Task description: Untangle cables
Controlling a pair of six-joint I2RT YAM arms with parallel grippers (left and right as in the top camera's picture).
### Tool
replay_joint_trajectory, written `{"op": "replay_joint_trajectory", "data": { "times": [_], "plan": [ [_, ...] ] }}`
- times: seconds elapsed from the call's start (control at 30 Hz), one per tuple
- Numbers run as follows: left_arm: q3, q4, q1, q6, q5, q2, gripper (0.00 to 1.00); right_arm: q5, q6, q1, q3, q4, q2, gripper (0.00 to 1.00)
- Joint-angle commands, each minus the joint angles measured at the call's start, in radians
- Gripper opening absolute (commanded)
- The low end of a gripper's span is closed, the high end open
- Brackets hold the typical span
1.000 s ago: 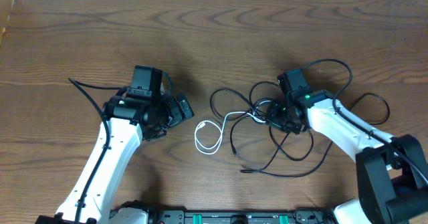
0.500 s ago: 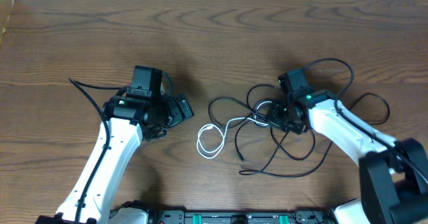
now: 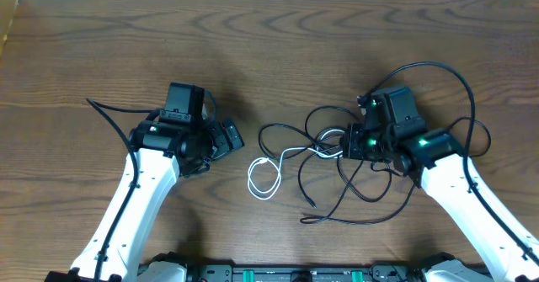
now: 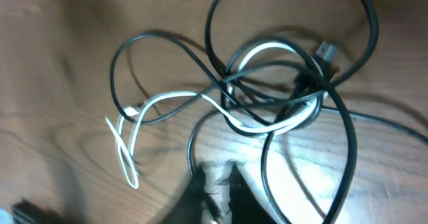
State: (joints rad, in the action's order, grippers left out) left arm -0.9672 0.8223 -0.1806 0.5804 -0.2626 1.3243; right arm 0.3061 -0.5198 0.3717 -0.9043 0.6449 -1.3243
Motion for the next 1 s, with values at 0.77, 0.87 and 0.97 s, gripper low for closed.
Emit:
{"op": "replay_joint_trajectory", "data": {
  "times": [0.77, 0.87, 0.97],
  "plan": [
    [-0.005, 0.002, -0.002, 0.005, 0.014, 0.006, 0.99, -0.082, -0.43, 0.002, 0.038, -0.12, -0.333, 0.29],
    [-0.005, 0.002, -0.002, 0.005, 0.014, 0.006, 0.99, -0.099, -0.457, 0.002, 0.038, -0.139, -0.343, 0.33],
    [-0.005, 0.002, -0.002, 0.005, 0.014, 0.006, 0.99, -0.117, -0.49, 0.002, 0.038, -0.139, -0.343, 0.33]
  ]
}}
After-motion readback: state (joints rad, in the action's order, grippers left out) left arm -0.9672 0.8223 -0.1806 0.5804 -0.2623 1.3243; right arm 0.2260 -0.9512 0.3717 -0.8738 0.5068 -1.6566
